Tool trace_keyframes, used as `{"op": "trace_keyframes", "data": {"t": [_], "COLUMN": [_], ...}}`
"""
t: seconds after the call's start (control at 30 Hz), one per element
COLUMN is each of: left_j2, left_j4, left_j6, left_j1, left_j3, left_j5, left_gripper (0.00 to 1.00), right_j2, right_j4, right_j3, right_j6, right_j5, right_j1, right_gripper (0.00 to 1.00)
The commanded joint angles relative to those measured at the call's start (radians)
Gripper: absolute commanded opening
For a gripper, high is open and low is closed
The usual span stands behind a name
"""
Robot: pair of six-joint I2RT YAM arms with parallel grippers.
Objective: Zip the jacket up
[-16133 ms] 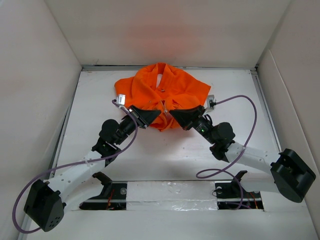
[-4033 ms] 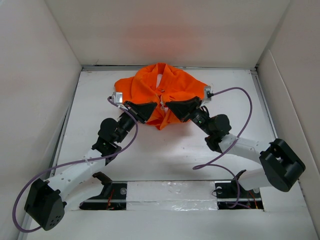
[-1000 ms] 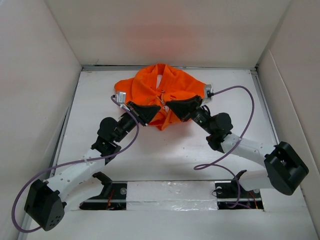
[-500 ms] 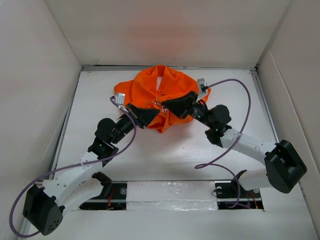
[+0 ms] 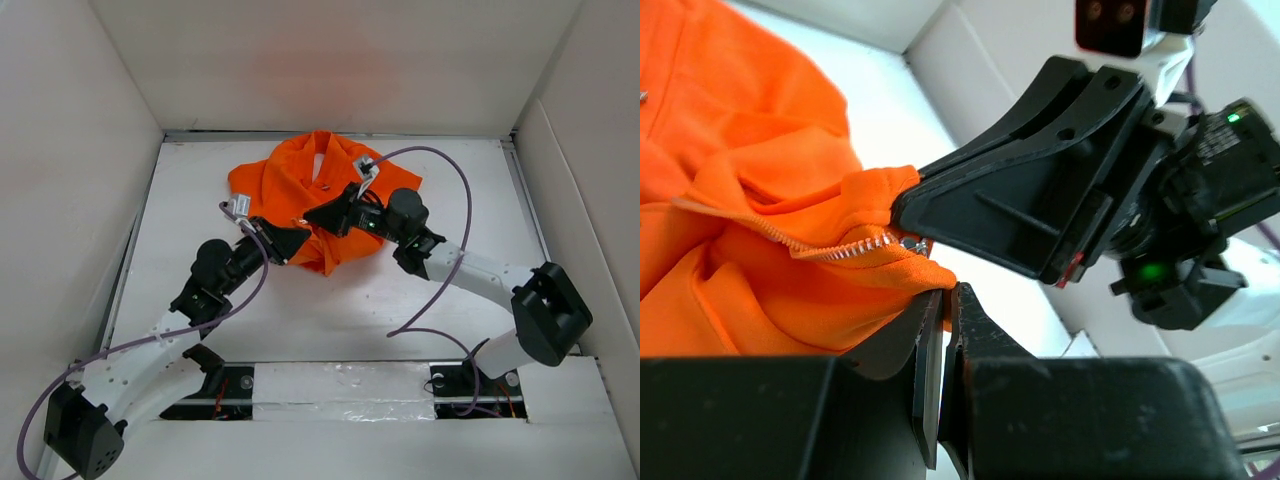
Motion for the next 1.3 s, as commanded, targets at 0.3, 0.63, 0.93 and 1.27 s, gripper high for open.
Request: {"op": "trace_keyframes", "data": {"t": [0.3,0.63,0.93,1.27], "left_j2": [0.065,0.24,0.222,0.161], "left_j4": [-0.053,-0.073,-0.055,-0.102], "left_j6": [0.04,0.105,0.054,0.02], "left_j1": [-0.028,-0.222,-0.378,-0.378], "left_j3": [-0.131,-0.118,-0.114,-0.153], "left_j5": [0.183,0.171,0.005,0.004], "left_gripper": [0.0,0.0,0.0,0.0], "right_j2": [-0.139,-0.378,-0.395,-0.363], "right_j4": [0.019,-0.012,-0.016,-0.05], "right_j3": [-0.18,-0.536,-0.529,-0.475], "right_j6": [-0.026,0.032,0.037,0.017], "right_j5": [0.096,0.14,0.224,0.188], "right_j1": [0.0,0.0,0.01,0.01], "right_gripper": [0.0,0.0,0.0,0.01]}}
